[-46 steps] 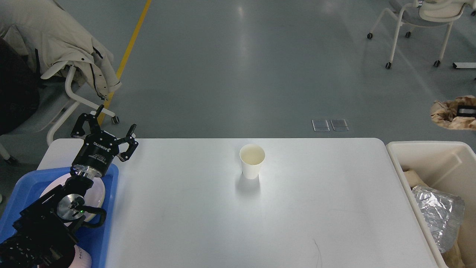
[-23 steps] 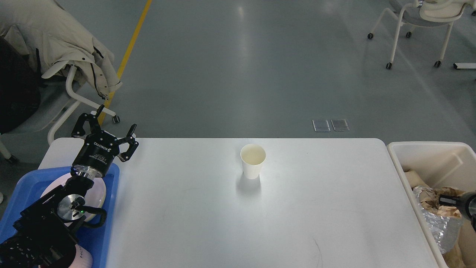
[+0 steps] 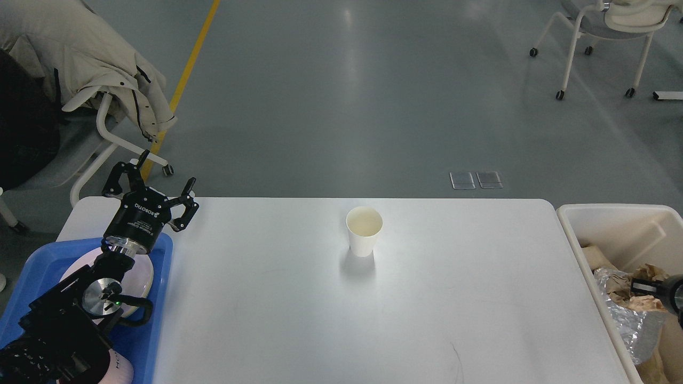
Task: Tidy desktop
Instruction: 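Raise the right gripper out of the bin toward the paper cup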
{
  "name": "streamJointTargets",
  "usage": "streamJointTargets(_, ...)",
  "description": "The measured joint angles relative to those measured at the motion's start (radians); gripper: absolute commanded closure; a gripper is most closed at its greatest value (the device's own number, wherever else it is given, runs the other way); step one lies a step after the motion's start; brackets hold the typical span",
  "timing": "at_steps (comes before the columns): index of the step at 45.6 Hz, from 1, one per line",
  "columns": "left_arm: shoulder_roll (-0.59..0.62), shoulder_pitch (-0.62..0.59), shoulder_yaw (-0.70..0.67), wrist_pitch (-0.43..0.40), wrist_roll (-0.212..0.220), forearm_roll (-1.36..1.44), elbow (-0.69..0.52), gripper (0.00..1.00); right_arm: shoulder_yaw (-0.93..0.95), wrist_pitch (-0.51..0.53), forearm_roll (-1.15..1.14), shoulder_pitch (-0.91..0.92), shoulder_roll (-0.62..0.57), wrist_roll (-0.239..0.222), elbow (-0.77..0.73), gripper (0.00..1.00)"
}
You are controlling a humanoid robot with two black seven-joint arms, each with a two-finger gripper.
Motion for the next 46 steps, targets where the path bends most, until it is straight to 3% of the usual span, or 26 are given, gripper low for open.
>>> streamJointTargets(10,0.000,0.000,0.000,0.000,0.000,0.000,0.000,0.00,-0.001,0.014,0.000,0.032,-0.013,0.002,0.009,0.00)
streamJointTargets(15,0.000,0.000,0.000,0.000,0.000,0.000,0.000,0.00,-0.025,0.099,-0.013,0.246,-0.047,0.011,0.130,0.00)
streamJointTargets(17,0.000,0.000,0.000,0.000,0.000,0.000,0.000,0.00,-0.049,0.154,-0.026,0.390,-0.078,0.012,0.250,0.00)
streamJointTargets(18,0.000,0.000,0.000,0.000,0.000,0.000,0.000,0.00,-0.080,0.201,-0.055,0.536,-0.099,0.013,0.411,0.00)
streamJointTargets(25,0.000,0.000,0.000,0.000,0.000,0.000,0.000,0.00,-0.151,0.335,-0.206,1.006,-0.084,0.007,1.019,0.00)
streamJointTargets(29,0.000,0.001,0.000,0.000,0.001,0.000,0.000,0.00,-0.117,0.478,-0.232,1.271,-0.033,0.007,1.215,0.00)
streamJointTargets(34,0.000,0.001,0.000,0.000,0.002,0.000,0.000,0.00,0.029,0.726,-0.238,1.618,-0.007,0.013,1.252,0.00)
streamJointTargets(36,0.000,0.001,0.000,0.000,0.003,0.000,0.000,0.00,0.085,0.775,-0.239,1.743,-0.008,0.014,1.239,0.00)
streamJointTargets(41,0.000,0.001,0.000,0.000,0.003,0.000,0.000,0.00,0.197,0.817,-0.238,1.871,-0.037,0.015,1.225,0.00)
streamJointTargets(46,0.000,0.001,0.000,0.000,0.003,0.000,0.000,0.00,0.228,0.821,-0.235,1.874,-0.049,0.014,1.221,0.00)
